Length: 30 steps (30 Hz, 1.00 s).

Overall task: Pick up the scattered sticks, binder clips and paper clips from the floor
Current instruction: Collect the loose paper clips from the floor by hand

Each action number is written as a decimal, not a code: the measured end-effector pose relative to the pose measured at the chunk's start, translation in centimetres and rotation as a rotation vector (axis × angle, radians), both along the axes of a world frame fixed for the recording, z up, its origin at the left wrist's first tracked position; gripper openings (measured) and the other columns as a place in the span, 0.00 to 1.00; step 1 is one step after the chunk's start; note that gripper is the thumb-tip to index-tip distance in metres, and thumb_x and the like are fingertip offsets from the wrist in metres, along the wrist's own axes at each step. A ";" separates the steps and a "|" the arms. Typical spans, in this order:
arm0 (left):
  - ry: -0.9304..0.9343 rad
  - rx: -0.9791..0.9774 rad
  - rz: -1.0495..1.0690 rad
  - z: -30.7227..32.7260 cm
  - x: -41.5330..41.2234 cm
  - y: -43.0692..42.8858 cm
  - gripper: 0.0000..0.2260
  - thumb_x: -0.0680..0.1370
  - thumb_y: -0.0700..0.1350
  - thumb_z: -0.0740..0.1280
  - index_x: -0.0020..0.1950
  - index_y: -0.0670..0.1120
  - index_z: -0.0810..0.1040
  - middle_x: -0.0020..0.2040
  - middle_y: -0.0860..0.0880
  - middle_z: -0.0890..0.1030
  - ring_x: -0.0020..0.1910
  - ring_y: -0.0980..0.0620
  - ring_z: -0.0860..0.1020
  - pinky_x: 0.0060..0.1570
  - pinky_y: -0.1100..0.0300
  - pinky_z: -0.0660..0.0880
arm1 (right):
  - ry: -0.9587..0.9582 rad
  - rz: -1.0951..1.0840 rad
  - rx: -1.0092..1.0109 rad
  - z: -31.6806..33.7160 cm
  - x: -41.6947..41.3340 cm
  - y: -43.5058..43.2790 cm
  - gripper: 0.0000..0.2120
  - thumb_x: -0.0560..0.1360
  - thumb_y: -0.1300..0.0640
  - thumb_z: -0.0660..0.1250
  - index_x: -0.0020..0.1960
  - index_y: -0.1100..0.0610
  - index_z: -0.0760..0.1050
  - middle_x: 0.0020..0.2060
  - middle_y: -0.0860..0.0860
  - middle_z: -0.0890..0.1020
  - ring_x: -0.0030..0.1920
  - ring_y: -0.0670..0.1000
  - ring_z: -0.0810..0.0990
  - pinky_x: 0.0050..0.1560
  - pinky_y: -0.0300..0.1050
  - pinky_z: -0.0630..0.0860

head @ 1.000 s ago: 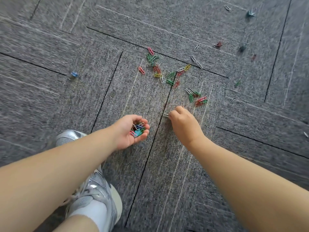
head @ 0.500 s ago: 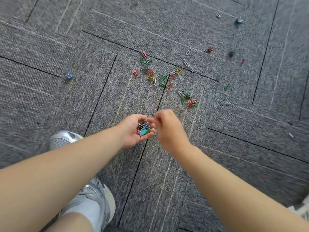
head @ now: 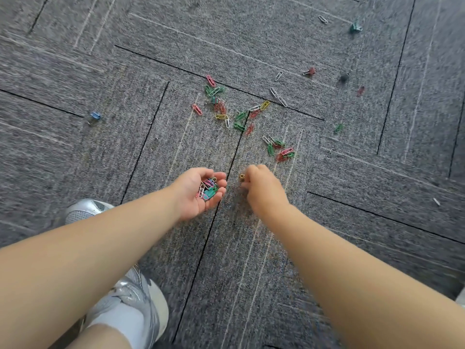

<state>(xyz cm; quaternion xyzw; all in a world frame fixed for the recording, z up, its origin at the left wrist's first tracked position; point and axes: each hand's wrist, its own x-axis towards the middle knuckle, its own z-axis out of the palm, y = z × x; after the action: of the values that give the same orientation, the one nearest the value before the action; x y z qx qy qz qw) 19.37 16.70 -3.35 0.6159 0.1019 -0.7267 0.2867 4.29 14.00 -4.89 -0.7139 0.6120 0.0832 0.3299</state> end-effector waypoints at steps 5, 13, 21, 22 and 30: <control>0.028 -0.062 0.025 0.4 -0.7 -2.0 0.14 0.82 0.44 0.56 0.46 0.41 0.78 0.39 0.44 0.80 0.35 0.50 0.79 0.33 0.61 0.80 | -0.490 -0.377 -0.051 3.0 0.7 -1.4 0.03 0.77 0.59 0.66 0.45 0.57 0.77 0.40 0.51 0.79 0.38 0.49 0.75 0.38 0.42 0.72; 0.078 -0.084 -0.003 1.0 -1.2 -3.7 0.13 0.82 0.43 0.56 0.45 0.41 0.77 0.39 0.43 0.80 0.36 0.49 0.78 0.33 0.62 0.79 | -0.135 -0.743 -0.061 0.4 -1.8 -4.7 0.17 0.75 0.48 0.68 0.57 0.56 0.68 0.53 0.51 0.65 0.43 0.49 0.72 0.42 0.40 0.68; 0.012 -0.040 0.010 0.0 1.2 -2.8 0.13 0.81 0.44 0.56 0.46 0.41 0.78 0.39 0.43 0.81 0.37 0.48 0.79 0.33 0.61 0.79 | -0.031 -0.285 -0.152 -1.3 -0.2 -5.4 0.02 0.78 0.63 0.62 0.50 0.58 0.69 0.52 0.54 0.73 0.51 0.55 0.73 0.46 0.47 0.69; 0.005 -0.039 0.005 0.0 1.2 -2.8 0.13 0.82 0.43 0.56 0.46 0.41 0.78 0.39 0.43 0.81 0.37 0.48 0.79 0.33 0.61 0.79 | -0.022 -0.224 -0.165 -1.3 -0.3 -5.4 0.03 0.78 0.66 0.60 0.49 0.59 0.69 0.50 0.55 0.74 0.48 0.55 0.73 0.45 0.47 0.69; 0.029 -0.041 0.000 0.2 0.6 -2.6 0.13 0.81 0.43 0.56 0.47 0.41 0.78 0.40 0.43 0.81 0.36 0.49 0.79 0.33 0.61 0.80 | -0.200 -0.395 -0.034 1.6 -0.1 -2.9 0.04 0.79 0.62 0.61 0.45 0.58 0.70 0.41 0.49 0.74 0.39 0.46 0.71 0.34 0.34 0.65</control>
<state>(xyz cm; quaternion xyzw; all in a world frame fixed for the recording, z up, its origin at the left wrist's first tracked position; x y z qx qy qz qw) 19.98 14.05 -3.15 0.5991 0.0912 -0.7376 0.2978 4.18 11.08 -3.29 -0.5901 0.7056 -0.0645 0.3870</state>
